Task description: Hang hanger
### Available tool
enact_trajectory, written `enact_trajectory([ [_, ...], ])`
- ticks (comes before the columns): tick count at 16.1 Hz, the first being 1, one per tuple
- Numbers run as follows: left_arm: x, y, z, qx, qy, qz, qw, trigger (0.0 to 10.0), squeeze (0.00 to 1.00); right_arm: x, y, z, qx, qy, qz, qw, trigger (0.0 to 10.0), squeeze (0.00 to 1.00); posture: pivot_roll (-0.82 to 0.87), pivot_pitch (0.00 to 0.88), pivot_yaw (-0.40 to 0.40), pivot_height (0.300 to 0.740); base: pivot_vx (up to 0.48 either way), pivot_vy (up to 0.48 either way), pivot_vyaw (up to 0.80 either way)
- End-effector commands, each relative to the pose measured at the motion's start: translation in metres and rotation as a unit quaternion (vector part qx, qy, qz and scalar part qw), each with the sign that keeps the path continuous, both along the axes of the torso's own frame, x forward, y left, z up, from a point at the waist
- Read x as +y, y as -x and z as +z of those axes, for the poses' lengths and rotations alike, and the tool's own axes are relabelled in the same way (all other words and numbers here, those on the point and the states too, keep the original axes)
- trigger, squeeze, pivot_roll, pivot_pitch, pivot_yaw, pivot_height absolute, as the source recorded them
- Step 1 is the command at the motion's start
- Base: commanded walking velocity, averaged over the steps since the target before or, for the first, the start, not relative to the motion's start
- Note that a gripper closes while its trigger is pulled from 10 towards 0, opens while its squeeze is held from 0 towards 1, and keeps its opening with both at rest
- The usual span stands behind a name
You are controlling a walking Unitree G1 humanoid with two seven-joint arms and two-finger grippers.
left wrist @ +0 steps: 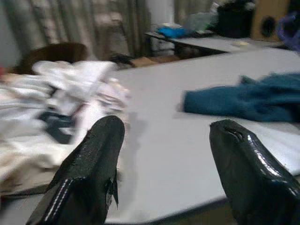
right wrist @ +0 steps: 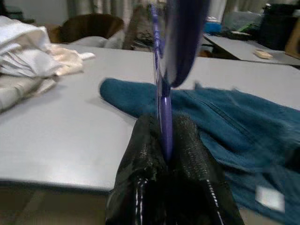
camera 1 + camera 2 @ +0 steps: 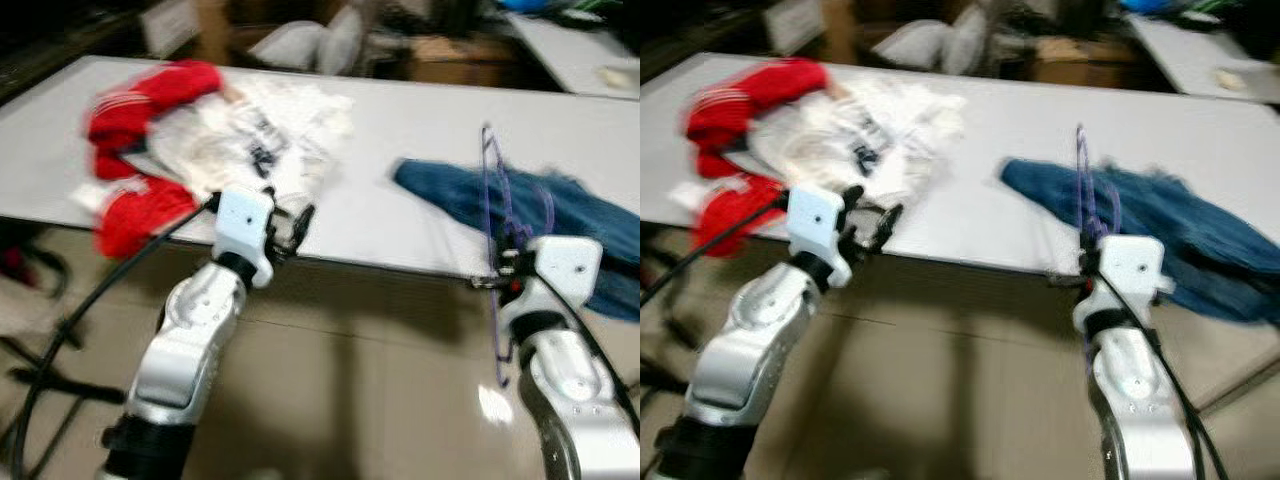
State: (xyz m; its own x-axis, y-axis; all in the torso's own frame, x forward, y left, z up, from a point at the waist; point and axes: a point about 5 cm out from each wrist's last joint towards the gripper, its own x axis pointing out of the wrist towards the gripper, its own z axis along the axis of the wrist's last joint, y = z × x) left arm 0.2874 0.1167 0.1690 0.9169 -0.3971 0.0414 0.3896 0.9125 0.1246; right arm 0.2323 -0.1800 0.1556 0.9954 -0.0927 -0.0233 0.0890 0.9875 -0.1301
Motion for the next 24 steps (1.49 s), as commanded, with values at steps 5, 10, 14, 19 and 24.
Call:
enact_trajectory([
  [5, 0.000, 0.000, -0.003, 0.003, -0.006, 0.008, 1.000, 10.0, 0.00, -0.006, 0.000, -0.001, 0.009, 0.014, -0.013, 1.000, 10.0, 0.00, 0.07, 0.034, 0.012, 0.740, 0.000, 0.000, -0.80],
  [10, 0.001, 0.001, -0.006, 0.009, -0.005, 0.016, 1.000, 10.0, 0.00, -0.007, -0.001, -0.004, 0.021, 0.019, -0.008, 1.000, 10.0, 0.00, 0.07, 0.038, 0.003, 0.740, 0.000, 0.000, -0.80],
  [14, 0.001, 0.002, -0.007, 0.008, 0.004, 0.029, 1.000, 10.0, 0.00, -0.012, -0.001, -0.007, 0.032, 0.018, -0.015, 0.999, 10.0, 0.00, 0.06, 0.042, -0.014, 0.740, 0.000, 0.000, -0.80],
  [19, 0.001, 0.000, -0.007, 0.003, 0.011, 0.021, 1.000, 10.0, 0.00, -0.005, -0.008, -0.006, 0.031, 0.020, 0.000, 0.999, 10.0, 0.00, 0.05, 0.028, -0.008, 0.740, 0.000, 0.000, -0.16],
  [24, 0.004, -0.003, -0.009, 0.008, 0.010, 0.034, 0.999, 10.0, 0.00, -0.007, -0.010, -0.005, 0.028, 0.016, 0.005, 0.999, 10.0, 0.00, 0.04, 0.028, -0.013, 0.740, 0.298, 0.000, 0.00],
])
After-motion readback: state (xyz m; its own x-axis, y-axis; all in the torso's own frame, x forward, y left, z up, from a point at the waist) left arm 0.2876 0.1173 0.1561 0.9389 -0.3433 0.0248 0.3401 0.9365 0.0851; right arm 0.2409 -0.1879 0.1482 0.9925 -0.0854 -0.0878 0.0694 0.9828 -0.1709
